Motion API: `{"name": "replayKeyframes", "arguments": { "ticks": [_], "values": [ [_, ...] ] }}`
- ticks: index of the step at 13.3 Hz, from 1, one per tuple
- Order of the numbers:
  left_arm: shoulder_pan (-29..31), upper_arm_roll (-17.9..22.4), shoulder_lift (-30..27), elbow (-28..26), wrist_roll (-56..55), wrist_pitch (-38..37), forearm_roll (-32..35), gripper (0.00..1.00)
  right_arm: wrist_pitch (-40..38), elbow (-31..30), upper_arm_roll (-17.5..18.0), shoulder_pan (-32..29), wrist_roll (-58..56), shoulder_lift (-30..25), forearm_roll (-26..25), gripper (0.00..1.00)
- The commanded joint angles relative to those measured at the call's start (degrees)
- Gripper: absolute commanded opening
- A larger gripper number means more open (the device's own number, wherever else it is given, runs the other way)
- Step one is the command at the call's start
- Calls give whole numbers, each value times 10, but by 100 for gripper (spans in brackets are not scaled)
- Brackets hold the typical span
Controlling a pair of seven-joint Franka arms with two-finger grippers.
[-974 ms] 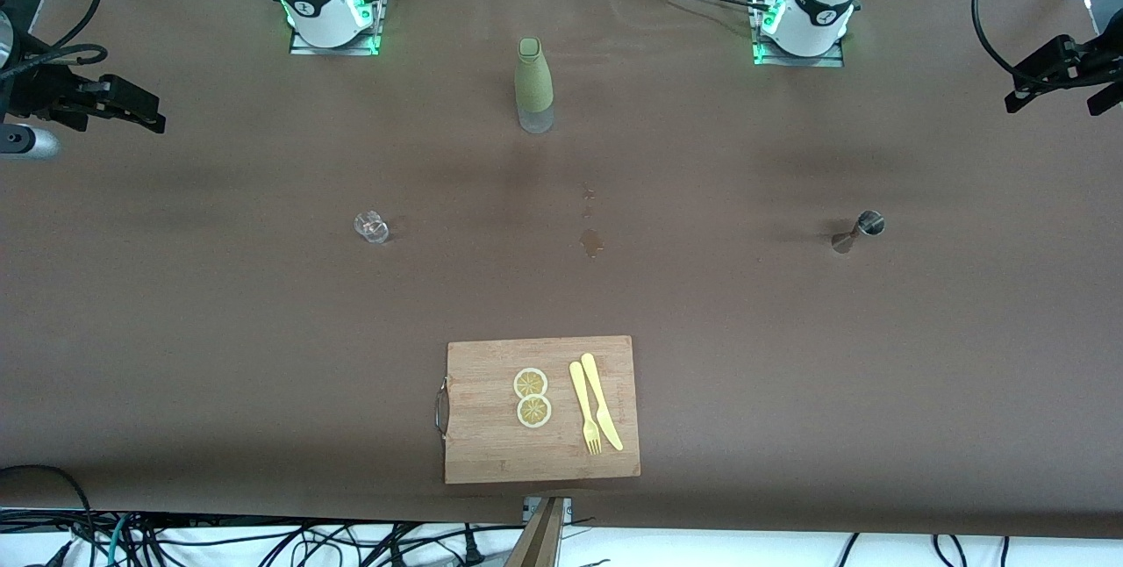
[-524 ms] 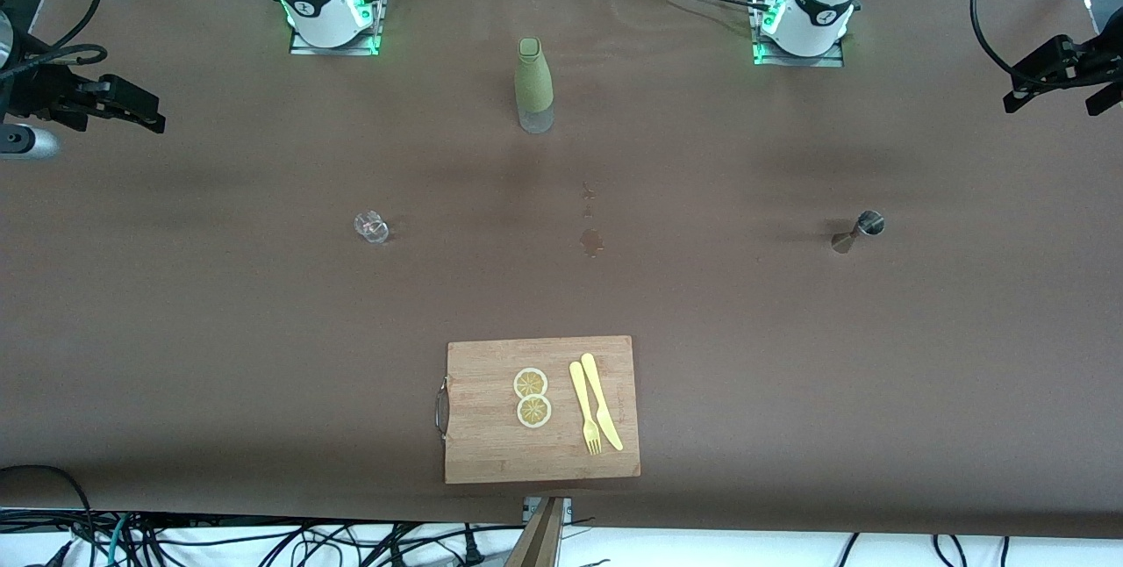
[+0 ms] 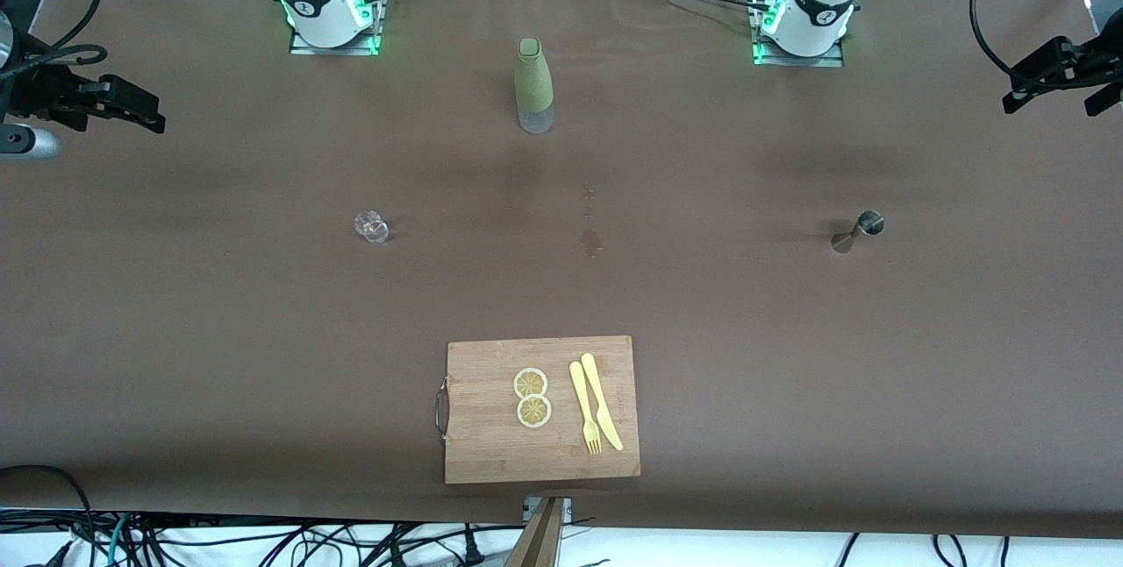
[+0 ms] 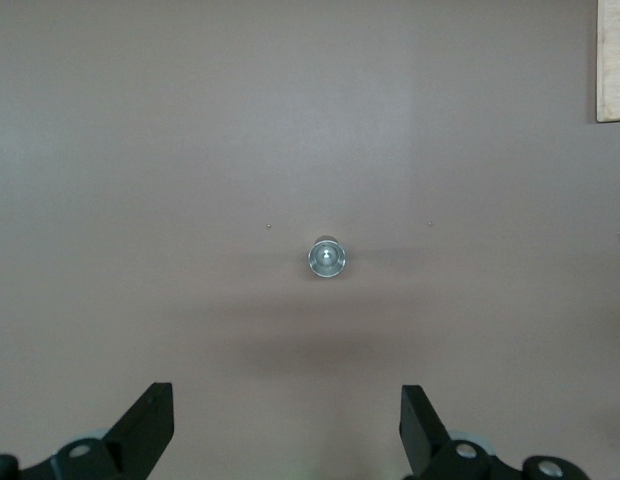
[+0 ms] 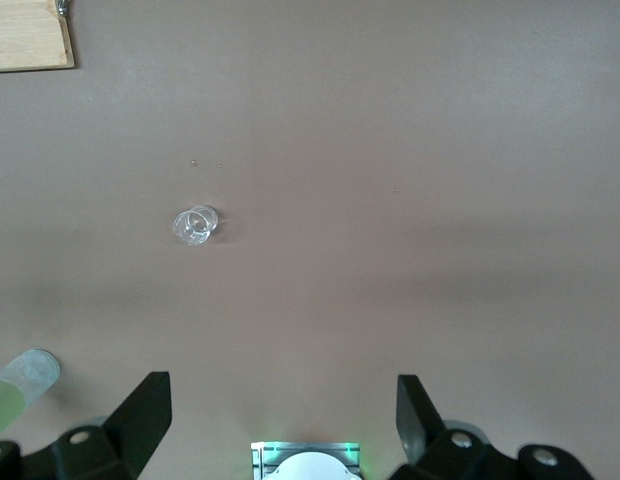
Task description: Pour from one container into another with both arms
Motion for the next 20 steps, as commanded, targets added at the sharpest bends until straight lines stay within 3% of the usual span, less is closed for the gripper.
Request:
{"name": "replayKeyframes", "arguments": {
  "ticks": [1, 20],
  "values": [
    [2, -4, -33, -28, 8, 28, -1, 100, -3, 3, 1, -3, -9, -1, -7, 100],
    [3, 1, -27, -30, 7, 29, 0, 100, -4, 9, 0, -3, -9, 3, -6, 100]
  ]
}}
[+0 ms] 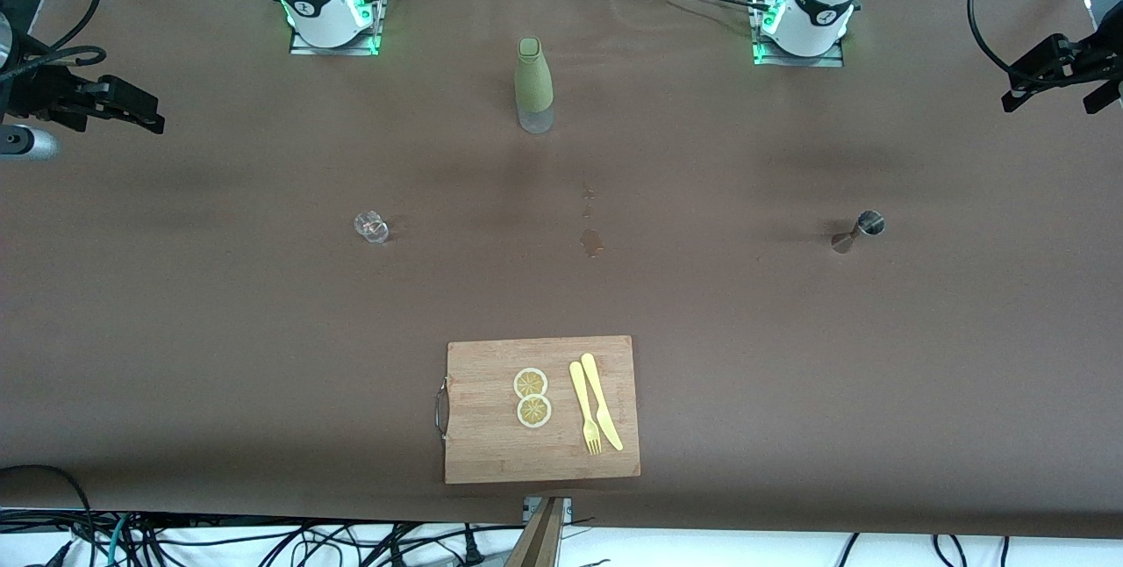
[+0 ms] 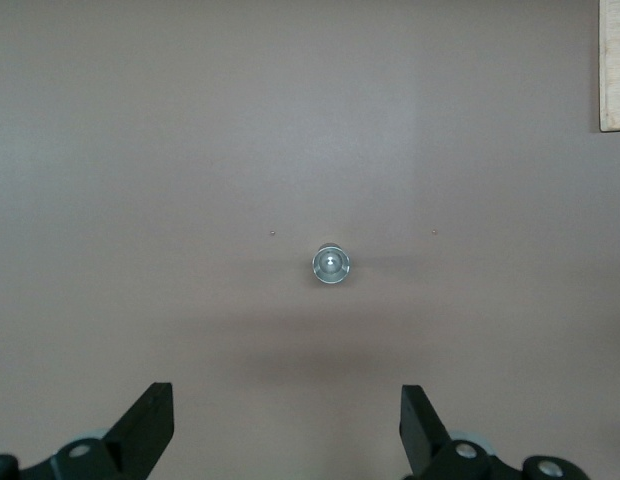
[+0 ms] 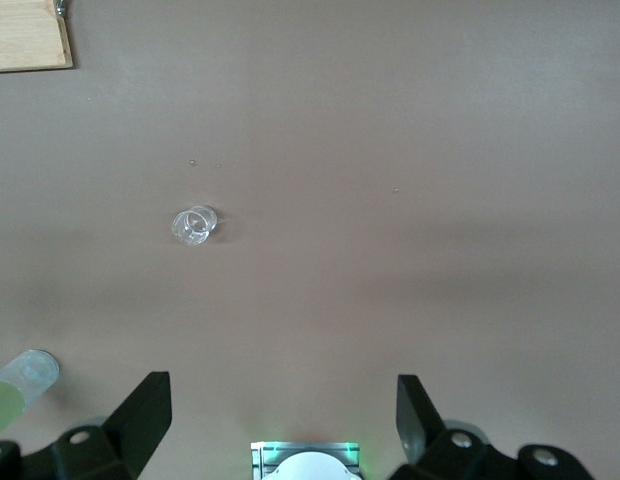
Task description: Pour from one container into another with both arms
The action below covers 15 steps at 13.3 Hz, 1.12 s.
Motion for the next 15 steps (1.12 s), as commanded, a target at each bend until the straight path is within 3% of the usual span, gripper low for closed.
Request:
{"name": "replayKeyframes", "arguments": {
  "ticks": [1, 11, 15],
  "values": [
    [2, 0, -7, -5, 7, 5, 0, 100, -4, 9, 0, -2, -8, 2, -6, 100],
    [6, 0, -6, -15, 11, 38, 1, 100, -3, 10, 0, -3, -8, 2, -6, 100],
    [5, -1, -3, -47, 7, 92, -13, 100, -3, 10, 0, -3, -9, 2, -6, 100]
  ]
}}
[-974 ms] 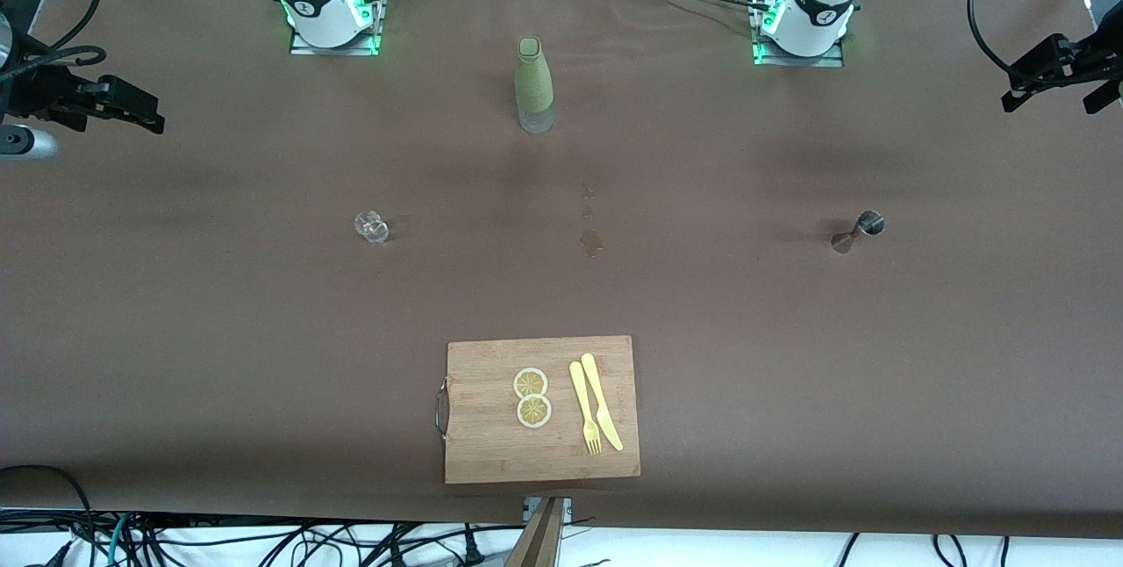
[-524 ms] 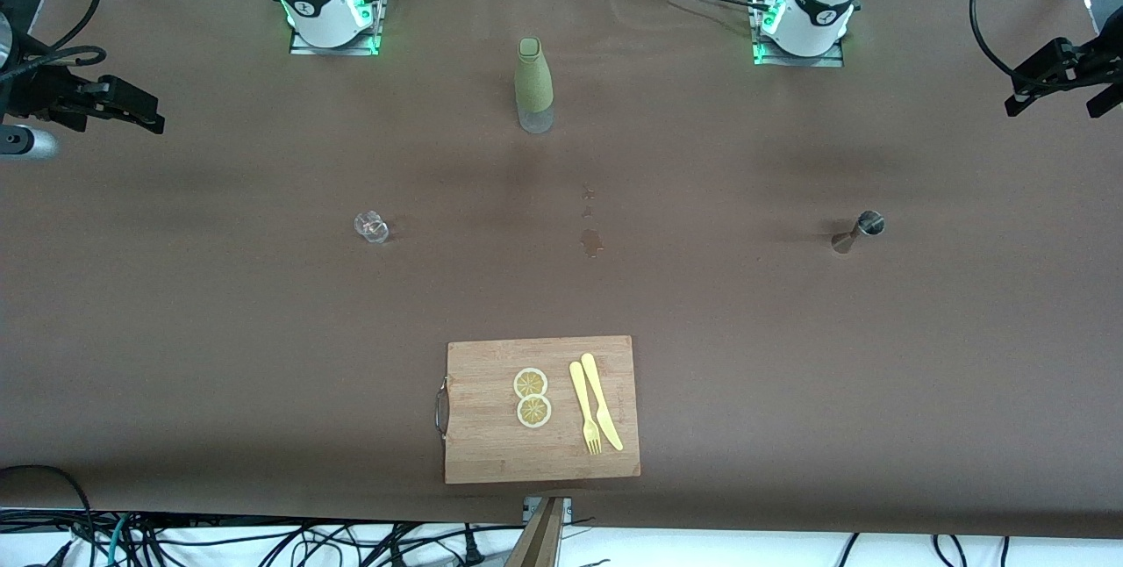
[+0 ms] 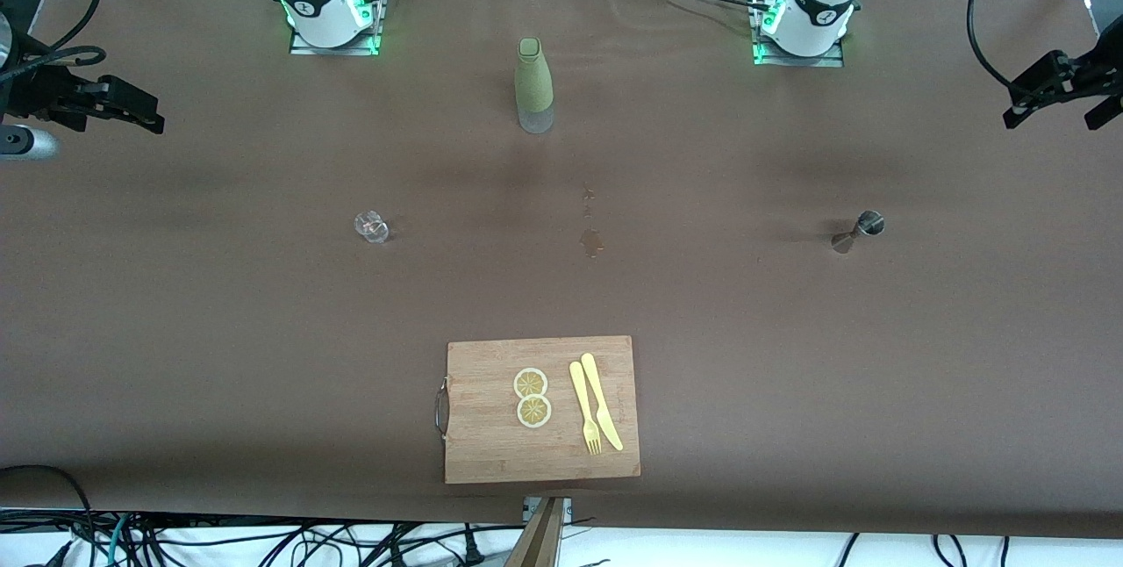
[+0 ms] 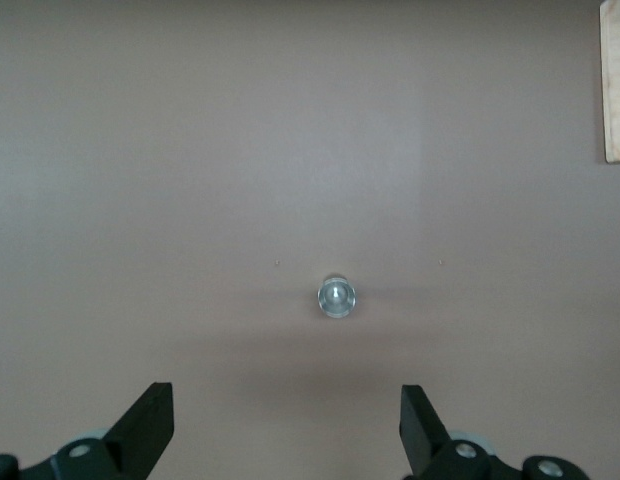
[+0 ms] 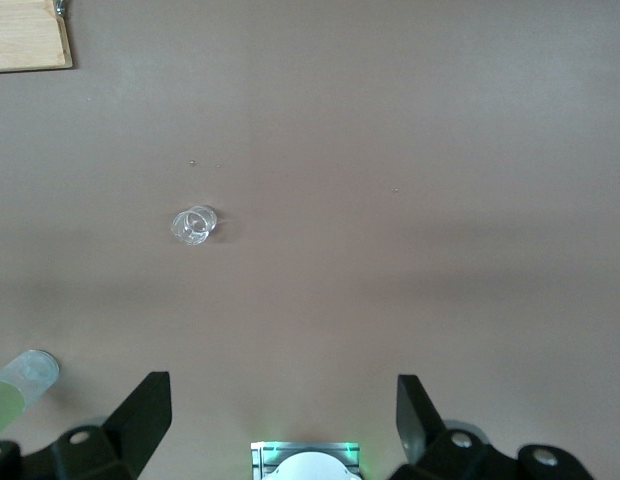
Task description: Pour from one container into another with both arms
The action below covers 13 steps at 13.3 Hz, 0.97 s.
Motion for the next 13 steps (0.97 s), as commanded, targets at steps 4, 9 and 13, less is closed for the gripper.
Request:
{"name": "replayKeyframes", "arguments": {
  "ticks": [4, 9, 13],
  "values": [
    [3, -1, -11, -10, 5, -31, -8, 100, -3, 9, 0, -3, -8, 2, -6, 100],
    [5, -2, -11, -5, 5, -31, -7, 100, -3, 10, 0, -3, -8, 2, -6, 100],
    [4, -3, -15, 1, 7, -33, -7, 100, -3, 10, 0, -3, -8, 2, -7, 100]
  ]
}}
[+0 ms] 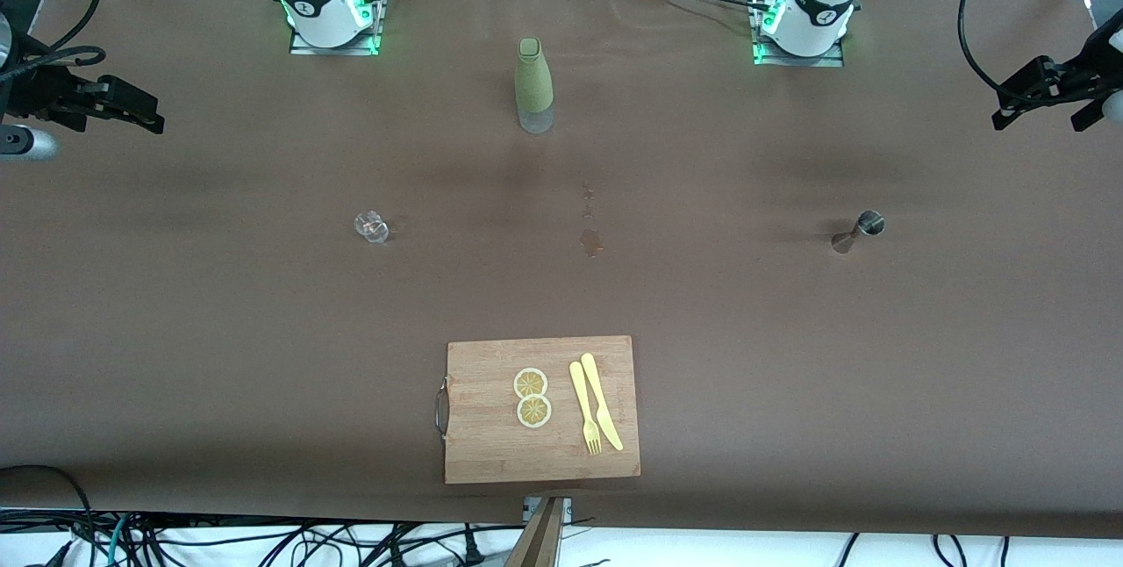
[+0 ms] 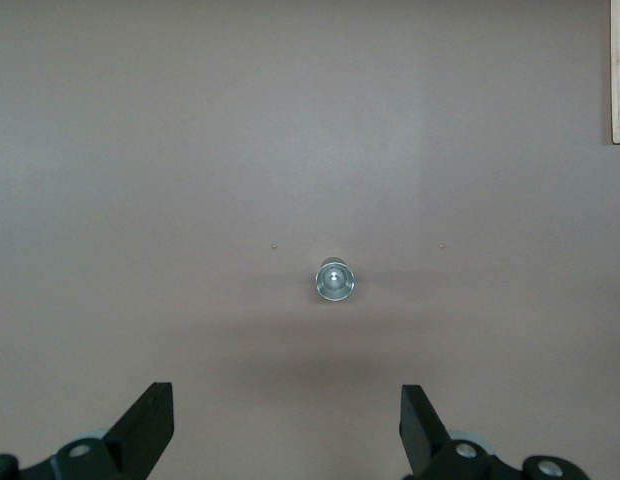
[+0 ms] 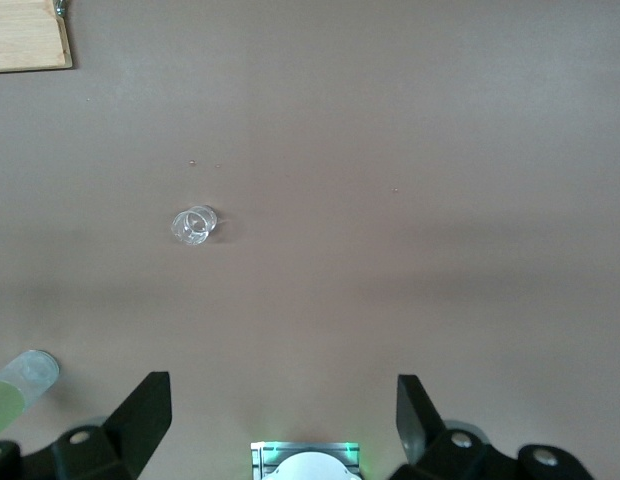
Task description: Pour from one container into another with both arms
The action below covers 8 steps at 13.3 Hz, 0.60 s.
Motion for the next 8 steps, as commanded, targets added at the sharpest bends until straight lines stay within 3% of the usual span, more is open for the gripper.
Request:
{"name": "replayKeyframes", "arguments": {
  "ticks": [1, 8],
  "values": [
    [3, -1, -9, 7, 7, -11, -7, 100, -4, 10, 0, -2, -8, 2, -7, 100],
    [-2, -1, -5, 12, 9, -12, -7, 100, -5, 10, 0, -2, -8, 5, -7, 100]
  ]
}}
